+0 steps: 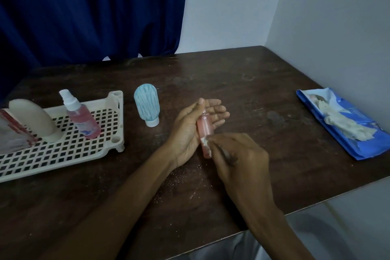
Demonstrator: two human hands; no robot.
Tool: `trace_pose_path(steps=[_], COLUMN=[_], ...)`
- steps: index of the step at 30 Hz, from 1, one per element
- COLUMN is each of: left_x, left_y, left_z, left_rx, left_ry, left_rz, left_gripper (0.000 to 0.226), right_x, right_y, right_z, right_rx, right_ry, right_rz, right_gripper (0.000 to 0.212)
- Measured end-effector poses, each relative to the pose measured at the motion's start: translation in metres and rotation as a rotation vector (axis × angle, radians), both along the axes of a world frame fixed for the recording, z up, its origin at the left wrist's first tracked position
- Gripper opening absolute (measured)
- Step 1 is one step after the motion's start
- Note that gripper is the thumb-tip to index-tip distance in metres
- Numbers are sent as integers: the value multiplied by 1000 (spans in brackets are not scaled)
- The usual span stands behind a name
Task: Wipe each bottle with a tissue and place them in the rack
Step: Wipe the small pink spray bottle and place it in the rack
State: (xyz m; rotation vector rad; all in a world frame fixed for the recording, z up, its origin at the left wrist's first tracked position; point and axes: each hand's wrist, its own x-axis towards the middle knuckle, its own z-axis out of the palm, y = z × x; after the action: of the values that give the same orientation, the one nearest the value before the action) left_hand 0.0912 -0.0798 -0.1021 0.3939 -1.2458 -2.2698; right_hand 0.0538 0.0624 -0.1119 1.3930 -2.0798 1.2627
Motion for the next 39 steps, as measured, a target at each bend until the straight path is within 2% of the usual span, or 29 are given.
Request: trace_pose_path(steps=[8,16,20,24,31,36,39], left_x=[-2,-1,0,-3,-1,-2,-1], left_y=[2,-4,-3,-9,-7,-9,-10], left_z=[2,2,0,4,-2,0,2], left_rx=[-54,8,22,55,52,55,34], left_ry=[-63,-39,-32,-9,-4,20,22], left_rz=[69,46,57,54,18,3,-12], left_gripper=[31,32,31,31,32,32,32], right_x=[3,-4,1,-1,-13,-5,-8], right_y=[-3,3,-5,5,-4,-4,2], right_z=[-10,2,2,0,3,3,1], right_rx=[-2,-34,3,42,-4,-19,-12], right_ry=[62,-91,-53,-46,-153,-75,-99], right_rz=[-39,-13,10,21,-13,17,17], right_gripper=[14,14,9,18,15,16,18])
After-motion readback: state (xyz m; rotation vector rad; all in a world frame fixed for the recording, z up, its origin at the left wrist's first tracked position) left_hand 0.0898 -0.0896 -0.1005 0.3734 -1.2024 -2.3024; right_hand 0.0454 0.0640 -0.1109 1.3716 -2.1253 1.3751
